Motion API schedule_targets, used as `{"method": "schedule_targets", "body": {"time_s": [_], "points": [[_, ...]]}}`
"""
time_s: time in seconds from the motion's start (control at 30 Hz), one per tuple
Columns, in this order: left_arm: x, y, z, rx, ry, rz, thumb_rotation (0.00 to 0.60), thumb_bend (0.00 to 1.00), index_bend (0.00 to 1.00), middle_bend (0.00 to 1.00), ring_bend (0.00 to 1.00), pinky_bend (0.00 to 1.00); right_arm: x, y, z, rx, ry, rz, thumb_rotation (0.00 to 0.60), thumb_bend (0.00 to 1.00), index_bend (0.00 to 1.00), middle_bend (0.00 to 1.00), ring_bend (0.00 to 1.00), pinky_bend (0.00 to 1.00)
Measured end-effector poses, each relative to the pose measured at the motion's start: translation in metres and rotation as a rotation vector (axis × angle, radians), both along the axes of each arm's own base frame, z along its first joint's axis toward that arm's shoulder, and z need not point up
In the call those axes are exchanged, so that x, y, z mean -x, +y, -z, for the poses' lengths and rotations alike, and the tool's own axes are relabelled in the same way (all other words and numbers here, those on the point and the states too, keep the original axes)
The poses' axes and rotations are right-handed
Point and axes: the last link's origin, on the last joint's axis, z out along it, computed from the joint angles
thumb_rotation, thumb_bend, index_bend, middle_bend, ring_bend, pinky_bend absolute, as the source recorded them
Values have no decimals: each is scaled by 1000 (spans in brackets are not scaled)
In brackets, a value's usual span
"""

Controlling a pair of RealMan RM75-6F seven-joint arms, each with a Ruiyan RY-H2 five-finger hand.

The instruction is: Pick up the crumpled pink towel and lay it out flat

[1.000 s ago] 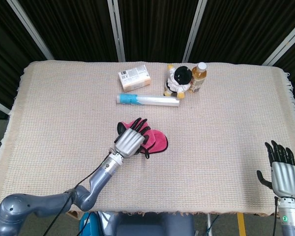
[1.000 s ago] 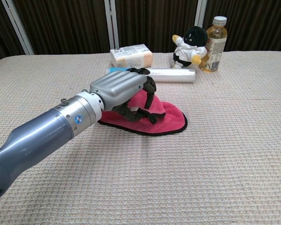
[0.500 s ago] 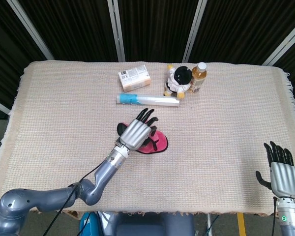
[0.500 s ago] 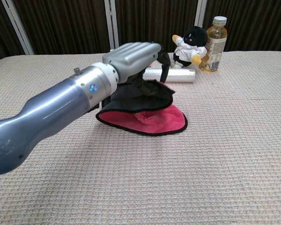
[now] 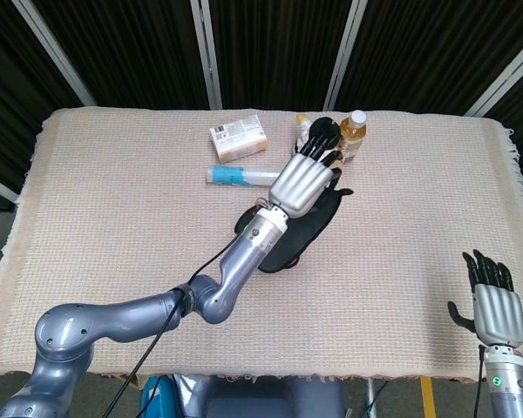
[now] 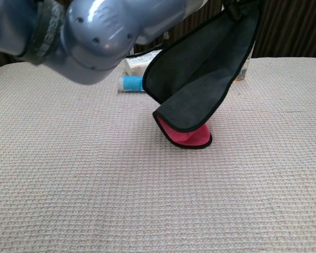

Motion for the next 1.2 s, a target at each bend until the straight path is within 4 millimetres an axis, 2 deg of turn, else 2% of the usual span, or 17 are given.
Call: {"method": "schedule_targets", "body": {"time_s": [0.13, 0.23, 0.43, 0.5, 0.7, 0.83, 1.03, 1.13, 1.2], "points": [[-33, 10, -5, -16, -9, -15, 600, 506, 593, 228, 0, 39, -4, -4, 1, -3, -22, 4, 600, 333, 0, 0, 0, 0], [-49, 14, -6, -28, 0, -29, 600, 506, 598, 231, 0, 39, -9, -7, 1, -2, -47, 3, 600, 333, 0, 0, 0, 0], [-63, 15, -2, -40, 40, -52, 600, 507, 601, 233, 0, 39, -25, -18, 5, -19, -170, 30, 600, 333, 3, 0, 0, 0], [-67, 13, 0, -40, 52, -59, 600, 507, 602, 234, 0, 39, -32, -22, 7, -33, -227, 51, 600, 332, 43, 0, 0, 0], [-79, 1, 10, -36, 81, -53, 600, 507, 602, 236, 0, 39, -67, -40, 19, -108, -449, 132, 600, 333, 178, 0, 0, 0], [-84, -3, 13, -37, 87, -49, 600, 507, 602, 237, 0, 39, -100, -51, 30, -175, -553, 167, 600, 332, 263, 0, 0, 0], [-89, -4, 12, -72, 118, -34, 600, 526, 604, 235, 0, 39, -147, -65, 53, -225, -604, 177, 600, 332, 266, 0, 0, 0], [-89, 0, 7, -106, 146, -36, 600, 535, 606, 235, 0, 39, -161, -70, 61, -217, -597, 160, 600, 332, 266, 0, 0, 0], [-89, 3, 3, -128, 169, -42, 600, 541, 607, 238, 0, 39, -164, -71, 63, -205, -590, 159, 600, 332, 265, 0, 0, 0]]}}
